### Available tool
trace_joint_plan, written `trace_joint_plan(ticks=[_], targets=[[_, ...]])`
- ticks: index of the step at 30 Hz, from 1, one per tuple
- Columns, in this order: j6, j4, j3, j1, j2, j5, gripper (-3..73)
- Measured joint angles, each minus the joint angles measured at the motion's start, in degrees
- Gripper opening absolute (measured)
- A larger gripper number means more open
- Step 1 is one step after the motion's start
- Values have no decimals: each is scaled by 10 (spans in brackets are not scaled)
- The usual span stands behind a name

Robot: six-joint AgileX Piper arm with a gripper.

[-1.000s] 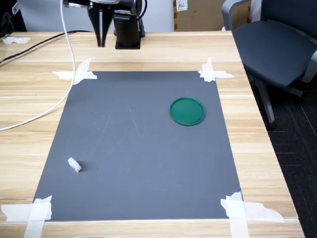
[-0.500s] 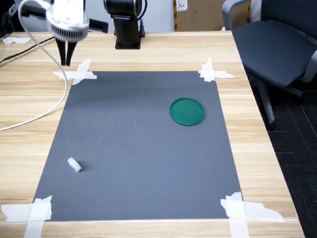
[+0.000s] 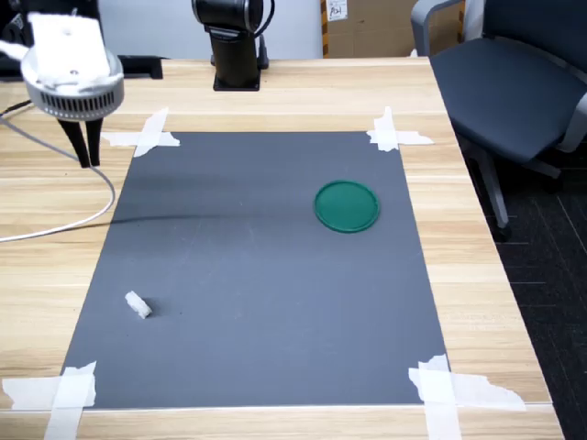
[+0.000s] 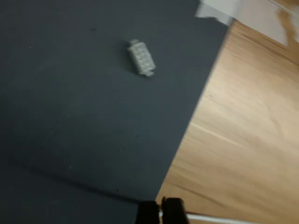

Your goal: Grasp a white terminal and put it in the green lid.

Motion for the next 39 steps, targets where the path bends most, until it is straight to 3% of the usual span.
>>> trace_joint_plan(ticks=[8, 12, 17, 21, 26, 29, 32, 35, 39], targets=[[-171, 25, -82, -8, 79, 95, -29], [-185, 26, -117, -8, 114, 132, -29], [-183, 2, -164, -8, 152, 163, 1], [-183, -31, -191, -8, 177, 181, 106], [-180, -54, -209, -9, 200, 182, 337], [-178, -33, -211, -9, 209, 175, 471], [-178, 10, -211, -9, 210, 176, 560], [-178, 49, -212, -9, 210, 175, 582], [-178, 68, -212, -8, 217, 159, 585]])
